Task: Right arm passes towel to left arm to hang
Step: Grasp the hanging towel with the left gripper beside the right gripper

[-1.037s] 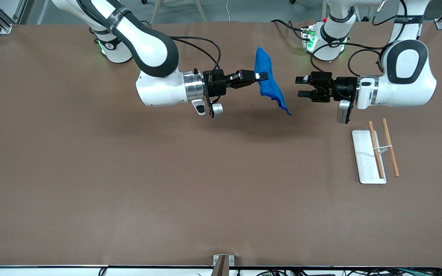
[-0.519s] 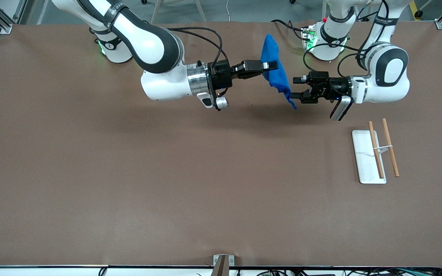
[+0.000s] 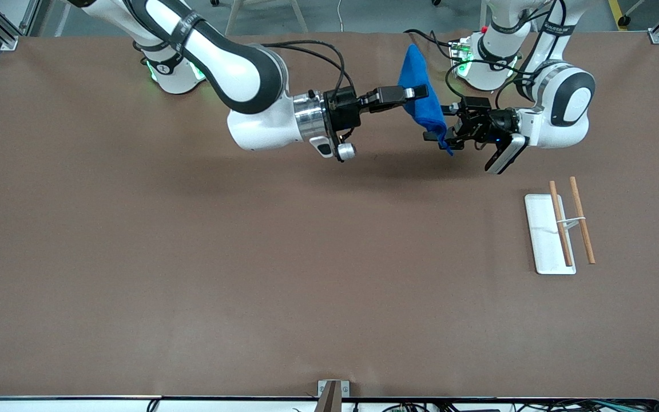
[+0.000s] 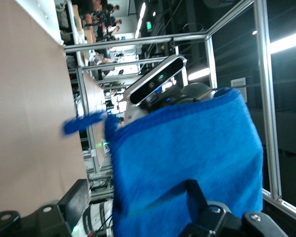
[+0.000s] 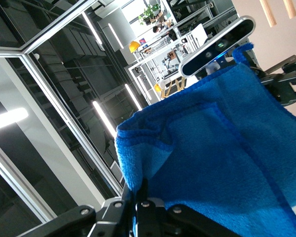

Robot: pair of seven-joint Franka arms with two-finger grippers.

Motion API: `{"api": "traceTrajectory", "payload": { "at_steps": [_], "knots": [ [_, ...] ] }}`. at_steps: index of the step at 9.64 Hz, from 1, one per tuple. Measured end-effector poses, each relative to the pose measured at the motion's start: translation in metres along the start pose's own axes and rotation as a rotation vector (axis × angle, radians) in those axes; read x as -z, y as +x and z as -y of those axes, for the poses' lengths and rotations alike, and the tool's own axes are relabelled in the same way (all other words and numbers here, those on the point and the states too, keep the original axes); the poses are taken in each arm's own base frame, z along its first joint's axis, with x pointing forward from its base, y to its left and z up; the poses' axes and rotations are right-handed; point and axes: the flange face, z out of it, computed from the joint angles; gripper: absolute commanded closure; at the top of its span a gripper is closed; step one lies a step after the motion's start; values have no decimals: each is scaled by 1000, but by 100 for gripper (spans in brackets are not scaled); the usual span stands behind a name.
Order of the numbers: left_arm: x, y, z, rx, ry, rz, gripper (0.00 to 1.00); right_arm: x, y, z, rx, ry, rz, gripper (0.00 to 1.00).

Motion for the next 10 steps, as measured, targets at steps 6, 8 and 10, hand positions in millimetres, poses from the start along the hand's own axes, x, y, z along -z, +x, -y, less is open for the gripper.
{"api": "traceTrajectory", "payload": {
  "at_steps": [6,8,10],
  "knots": [
    [-23,-7,3,-7,-52,-47,99,-9,8,-5,-17,18,13,99],
    [-18,-5,3,-9,-50,-60,100,-9,8,-4,-16,19,12,99],
    [-12,-2,2,-12,-48,-73,100,-9,8,-5,-17,19,12,99]
  ]
}}
